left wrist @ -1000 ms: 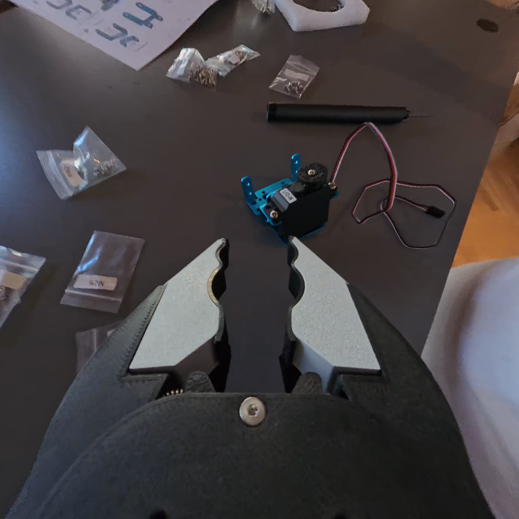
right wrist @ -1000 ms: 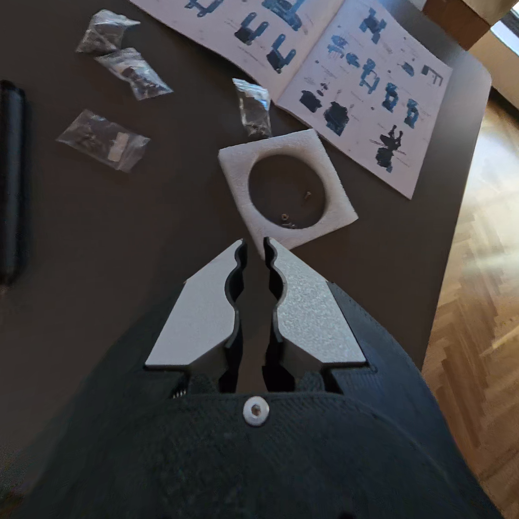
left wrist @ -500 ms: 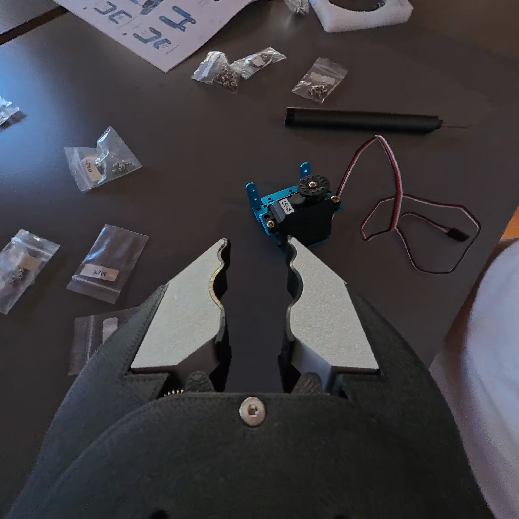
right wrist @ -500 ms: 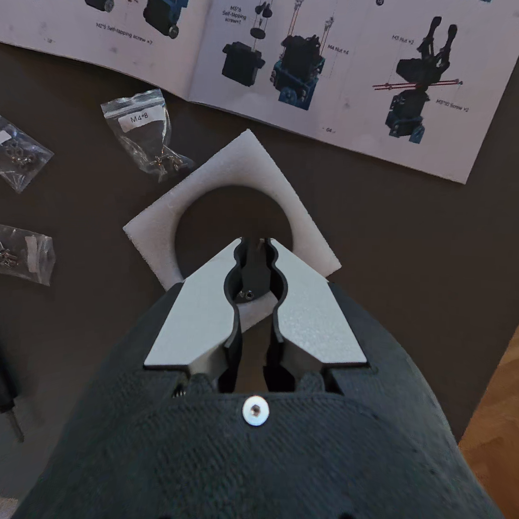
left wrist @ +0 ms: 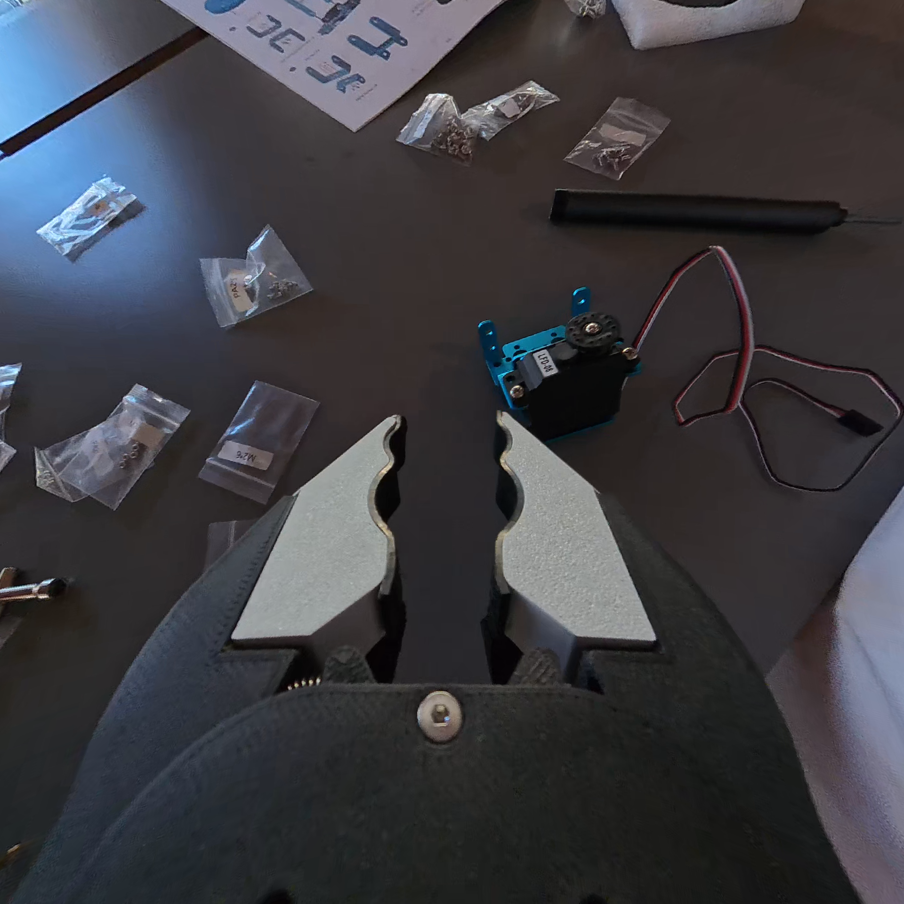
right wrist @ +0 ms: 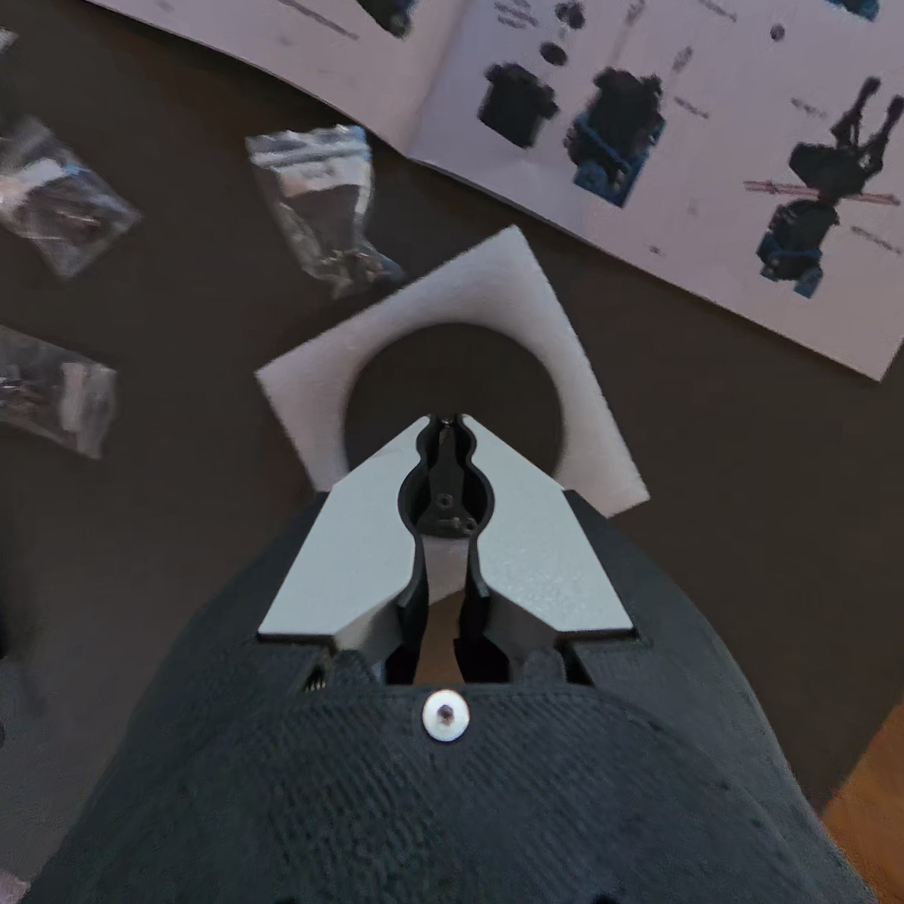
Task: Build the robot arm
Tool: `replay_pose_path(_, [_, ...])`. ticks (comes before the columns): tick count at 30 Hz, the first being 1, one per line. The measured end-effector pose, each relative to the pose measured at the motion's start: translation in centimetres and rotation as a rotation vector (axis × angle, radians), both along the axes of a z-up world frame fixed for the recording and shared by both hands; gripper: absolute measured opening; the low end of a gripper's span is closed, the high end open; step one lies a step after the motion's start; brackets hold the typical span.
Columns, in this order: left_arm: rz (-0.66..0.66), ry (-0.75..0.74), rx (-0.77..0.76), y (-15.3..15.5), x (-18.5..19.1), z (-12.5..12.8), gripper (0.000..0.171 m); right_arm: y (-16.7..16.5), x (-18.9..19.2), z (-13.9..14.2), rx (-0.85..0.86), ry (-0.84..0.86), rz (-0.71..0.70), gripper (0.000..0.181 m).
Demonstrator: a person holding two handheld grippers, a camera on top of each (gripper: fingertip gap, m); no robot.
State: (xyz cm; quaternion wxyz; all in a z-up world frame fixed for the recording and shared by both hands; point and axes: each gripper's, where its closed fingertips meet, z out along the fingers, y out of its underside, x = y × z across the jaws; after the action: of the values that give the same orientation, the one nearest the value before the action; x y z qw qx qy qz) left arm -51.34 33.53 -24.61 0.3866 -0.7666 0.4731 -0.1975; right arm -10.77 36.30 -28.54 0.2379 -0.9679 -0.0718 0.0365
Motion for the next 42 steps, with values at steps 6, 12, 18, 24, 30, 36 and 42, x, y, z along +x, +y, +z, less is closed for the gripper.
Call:
replay_pose_path(6, [-0.082, -0.202, -0.129, -0.1, -0.6, 1.3, 0.028, -0.6, -14.6, 8.3, 0.361, 0.475, 0.334, 0.005])
replay_pose_path(12, [-0.235, -0.281, -0.213, 0.0, 0.4, 1.7, 0.026, -2.1, -29.2, 10.9, 0.323, 0.858, 0.531, 0.005])
replay_pose_path(18, [-0.36, -0.24, -0.272, 0.3, 1.4, 0.9, 0.021, -2.2, -37.0, 6.1, 0.131, 0.837, 0.634, 0.006])
replay_pose_path(24, [-0.445, -0.288, -0.335, 0.0, 1.8, 0.9, 0.01, -2.9, -38.6, 5.5, 0.1, 0.824, 0.749, 0.006])
replay_pose_path(30, [-0.571, -0.341, -0.321, -0.8, 2.4, 1.7, 0.014, -3.0, -39.2, 5.2, 0.053, 0.829, 0.814, 0.005])
replay_pose_path(36, [-0.575, -0.411, -0.427, -1.1, 2.8, 2.3, 0.019, -1.9, -39.3, 6.8, 0.171, 0.873, 0.838, 0.005])
replay_pose_path(42, [-0.503, -0.531, -0.36, 0.0, 3.5, 4.5, 0.012, -1.0, -39.5, 9.5, 0.251, 1.016, 0.823, 0.005])
